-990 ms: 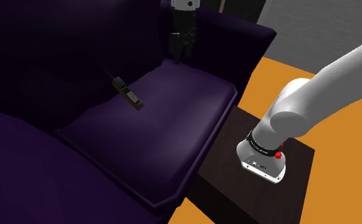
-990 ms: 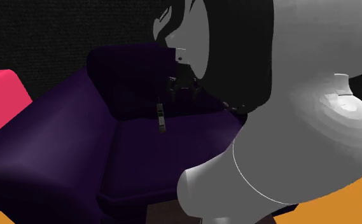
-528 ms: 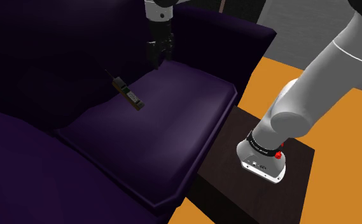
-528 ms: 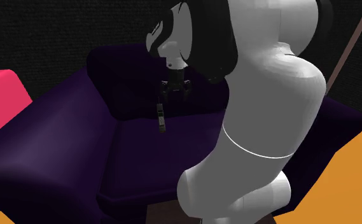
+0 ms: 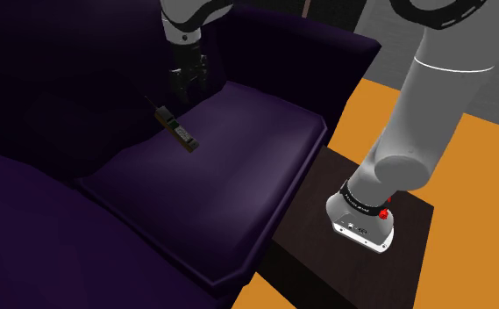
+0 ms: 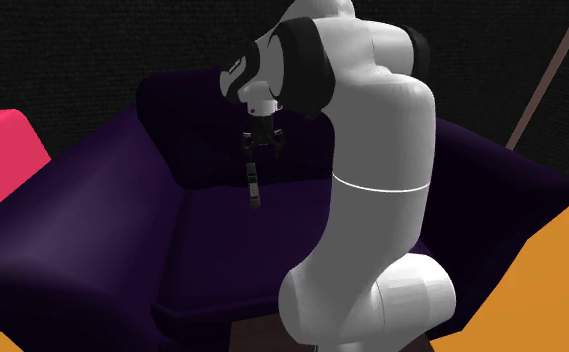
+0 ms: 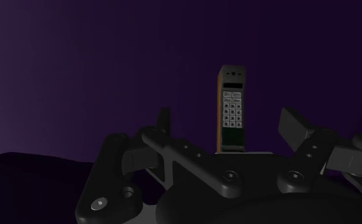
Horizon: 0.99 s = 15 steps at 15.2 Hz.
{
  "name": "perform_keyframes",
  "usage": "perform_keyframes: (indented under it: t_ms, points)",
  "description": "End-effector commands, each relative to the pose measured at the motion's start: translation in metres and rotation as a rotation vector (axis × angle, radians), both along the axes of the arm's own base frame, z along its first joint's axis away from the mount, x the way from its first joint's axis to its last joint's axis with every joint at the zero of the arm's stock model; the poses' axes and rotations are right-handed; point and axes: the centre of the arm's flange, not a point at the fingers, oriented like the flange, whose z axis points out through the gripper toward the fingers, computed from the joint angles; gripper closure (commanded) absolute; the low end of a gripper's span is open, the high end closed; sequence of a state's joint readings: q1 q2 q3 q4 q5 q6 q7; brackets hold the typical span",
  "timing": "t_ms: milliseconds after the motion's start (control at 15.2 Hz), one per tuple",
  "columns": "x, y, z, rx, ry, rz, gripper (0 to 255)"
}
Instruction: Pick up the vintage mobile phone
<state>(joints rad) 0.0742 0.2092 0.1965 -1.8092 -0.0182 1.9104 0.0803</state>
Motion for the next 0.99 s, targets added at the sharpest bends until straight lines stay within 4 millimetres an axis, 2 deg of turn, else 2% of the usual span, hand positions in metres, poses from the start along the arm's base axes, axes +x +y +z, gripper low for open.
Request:
perform_keyframes:
  t_ms: [0, 660, 924]
  points:
    - [0.021, 0.012, -0.012, -0.01, -0.004, 0.004, 0]
    - [0.126, 0.068, -0.07, -0.058, -0.022, 0.032, 0]
    - [0.13, 0.07, -0.088, -0.06, -0.023, 0.033, 0]
